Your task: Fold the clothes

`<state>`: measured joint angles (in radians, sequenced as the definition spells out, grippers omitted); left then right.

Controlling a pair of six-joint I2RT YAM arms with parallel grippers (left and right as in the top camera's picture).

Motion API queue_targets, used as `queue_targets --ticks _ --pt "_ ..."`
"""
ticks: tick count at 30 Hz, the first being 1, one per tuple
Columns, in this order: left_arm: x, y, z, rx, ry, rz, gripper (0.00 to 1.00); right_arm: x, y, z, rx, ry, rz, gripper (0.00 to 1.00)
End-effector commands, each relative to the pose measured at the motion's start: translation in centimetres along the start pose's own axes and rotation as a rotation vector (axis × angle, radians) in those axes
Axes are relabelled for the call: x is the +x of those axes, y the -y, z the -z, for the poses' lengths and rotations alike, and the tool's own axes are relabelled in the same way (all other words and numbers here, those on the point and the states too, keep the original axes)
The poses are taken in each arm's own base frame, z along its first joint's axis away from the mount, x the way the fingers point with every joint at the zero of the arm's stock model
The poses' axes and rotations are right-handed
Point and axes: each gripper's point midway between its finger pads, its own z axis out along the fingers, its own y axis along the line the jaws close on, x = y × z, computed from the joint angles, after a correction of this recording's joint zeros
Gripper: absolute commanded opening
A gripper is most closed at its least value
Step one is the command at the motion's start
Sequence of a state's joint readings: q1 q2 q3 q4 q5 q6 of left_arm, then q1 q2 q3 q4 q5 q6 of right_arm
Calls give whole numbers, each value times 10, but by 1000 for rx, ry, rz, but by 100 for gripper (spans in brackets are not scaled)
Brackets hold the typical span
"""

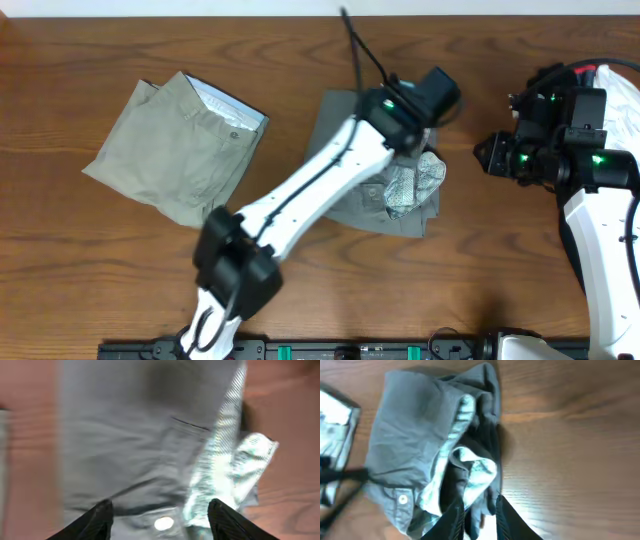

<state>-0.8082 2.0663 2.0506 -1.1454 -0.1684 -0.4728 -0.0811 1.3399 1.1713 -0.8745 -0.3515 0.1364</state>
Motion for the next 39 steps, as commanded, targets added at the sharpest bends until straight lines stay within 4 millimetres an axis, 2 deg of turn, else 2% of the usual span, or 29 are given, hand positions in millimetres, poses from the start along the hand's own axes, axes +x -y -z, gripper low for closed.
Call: queue_targets --ticks 1,3,5,9,12,14,17,23,25,27,30,31,33,37,39 --pt "-26 -58 44 -74 98 61 62 5 -36 0 -151 -20 130 22" --pt "-21 -85 40 -104 40 100 62 12 -47 -6 -173 -49 156 26" --pt "-9 -102 29 -86 -57 117 61 22 -62 -18 -196 -98 192 31" --pt "17 -97 -3 100 -241 85 55 44 -86 -52 -232 -206 255 31" --pt "38 -88 -27 204 -333 57 54 57 -90 -85 -224 -277 267 14" --pt "55 -78 -41 285 -387 29 54 63 -77 -109 -159 -321 211 12" --pt "85 -63 -62 385 -451 -11 54 72 -46 -136 -39 -384 132 12" --pt "145 -70 -104 365 -548 -9 54 92 13 -167 154 -482 81 13" --pt "162 -74 -112 356 -579 -3 54 97 38 -165 257 -507 53 13" --pt "178 -77 -116 347 -611 1 53 101 59 -154 337 -537 27 13" --pt "190 -82 -118 329 -639 2 48 98 72 -139 355 -540 -22 12" --pt "190 -82 -117 329 -641 3 43 94 72 -134 334 -525 -46 12" --pt "187 -82 -115 327 -636 14 38 84 56 -126 210 -494 -57 12" --pt "170 -80 -92 332 -603 27 38 55 -10 -100 -197 -369 53 16" --pt "155 -78 -75 346 -553 20 38 43 -35 -85 -311 -307 80 16"
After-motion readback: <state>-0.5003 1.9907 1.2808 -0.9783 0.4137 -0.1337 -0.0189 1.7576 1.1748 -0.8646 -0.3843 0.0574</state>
